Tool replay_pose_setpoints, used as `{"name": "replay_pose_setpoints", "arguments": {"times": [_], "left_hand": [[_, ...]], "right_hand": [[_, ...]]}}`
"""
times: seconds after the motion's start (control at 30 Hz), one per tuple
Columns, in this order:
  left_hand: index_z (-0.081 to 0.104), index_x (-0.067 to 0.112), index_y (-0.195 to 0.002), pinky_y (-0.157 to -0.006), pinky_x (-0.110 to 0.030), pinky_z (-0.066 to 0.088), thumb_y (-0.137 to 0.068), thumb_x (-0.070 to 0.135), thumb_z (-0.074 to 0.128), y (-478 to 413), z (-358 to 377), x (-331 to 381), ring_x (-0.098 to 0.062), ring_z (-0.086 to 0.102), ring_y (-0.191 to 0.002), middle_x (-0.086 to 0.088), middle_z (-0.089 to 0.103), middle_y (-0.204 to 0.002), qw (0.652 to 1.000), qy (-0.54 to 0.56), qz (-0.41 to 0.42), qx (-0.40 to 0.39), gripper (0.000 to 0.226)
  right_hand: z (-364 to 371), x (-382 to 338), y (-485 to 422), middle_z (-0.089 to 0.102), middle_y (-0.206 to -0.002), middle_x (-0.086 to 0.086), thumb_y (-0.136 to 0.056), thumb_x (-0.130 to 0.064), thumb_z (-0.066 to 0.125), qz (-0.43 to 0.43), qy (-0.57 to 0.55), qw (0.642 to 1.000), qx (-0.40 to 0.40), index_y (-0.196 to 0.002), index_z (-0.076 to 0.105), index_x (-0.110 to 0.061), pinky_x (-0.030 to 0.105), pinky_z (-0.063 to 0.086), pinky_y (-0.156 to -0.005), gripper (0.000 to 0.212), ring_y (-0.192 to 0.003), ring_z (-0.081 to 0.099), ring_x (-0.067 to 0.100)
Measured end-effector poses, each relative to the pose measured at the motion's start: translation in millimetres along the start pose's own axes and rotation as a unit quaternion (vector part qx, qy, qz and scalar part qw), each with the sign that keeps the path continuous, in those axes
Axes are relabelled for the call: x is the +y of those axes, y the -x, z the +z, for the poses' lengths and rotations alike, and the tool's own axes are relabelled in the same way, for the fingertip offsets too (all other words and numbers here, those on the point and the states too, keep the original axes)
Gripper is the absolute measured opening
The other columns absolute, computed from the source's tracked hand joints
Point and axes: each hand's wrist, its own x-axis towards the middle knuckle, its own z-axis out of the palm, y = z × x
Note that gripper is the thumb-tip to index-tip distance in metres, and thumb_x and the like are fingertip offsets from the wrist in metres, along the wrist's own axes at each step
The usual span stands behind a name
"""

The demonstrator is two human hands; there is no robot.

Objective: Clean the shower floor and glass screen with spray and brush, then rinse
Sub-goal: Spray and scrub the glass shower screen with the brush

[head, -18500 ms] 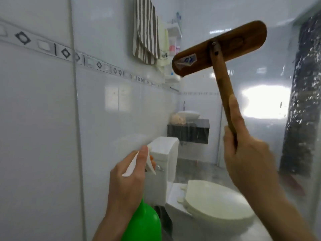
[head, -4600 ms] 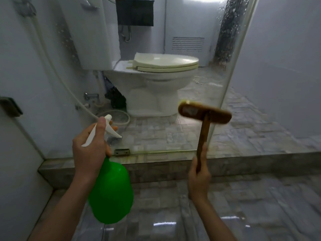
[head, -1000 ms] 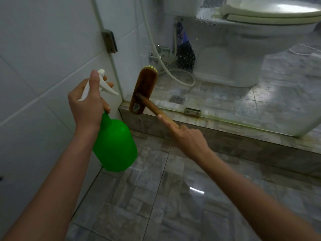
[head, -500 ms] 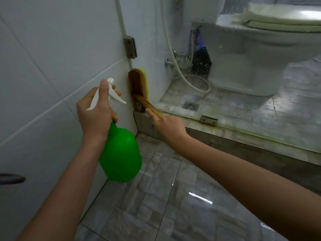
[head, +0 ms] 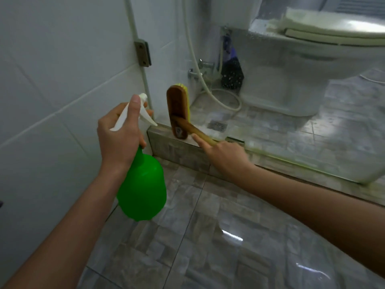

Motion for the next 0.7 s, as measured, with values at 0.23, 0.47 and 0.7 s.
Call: {"name": "replay_pose_setpoints", "arguments": {"times": [0.23,0.47,0.7], "left_hand": [[0.074,0.029,-0.087,-0.041,-0.028,0.040,-0.098,0.045,0.053,23,26,11,-0.026,0.046,-0.038,0.004,0.078,-0.087,0.998,0.026,-0.025,-0.049,0.028],[0.074,0.023,-0.103,-0.036,-0.019,0.037,-0.100,0.038,0.051,59,73,6,-0.013,0.043,-0.032,0.006,0.078,-0.088,0.989,0.004,-0.036,-0.144,0.027],[0.073,0.025,-0.101,-0.034,-0.020,0.036,-0.101,0.036,0.050,72,104,2,-0.015,0.043,-0.032,0.003,0.078,-0.091,0.980,0.032,-0.042,-0.192,0.025]], "right_hand": [[40,99,151,0.033,-0.069,-0.003,-0.099,-0.012,0.038,0.089,0.037,0.994,-0.054,-0.132,-0.046,-0.035,0.023,0.039,-0.051,0.093,-0.049,0.034,0.006],[60,89,110,0.033,-0.060,0.000,-0.090,0.002,0.047,0.042,-0.033,0.998,0.022,-0.146,-0.022,-0.037,0.030,0.039,-0.043,0.098,-0.043,0.035,0.012],[109,205,286,0.040,-0.057,0.007,-0.055,0.005,0.081,0.136,-0.048,0.990,-0.011,-0.152,0.010,-0.035,0.011,0.018,-0.031,0.127,-0.031,0.020,0.009]]}}
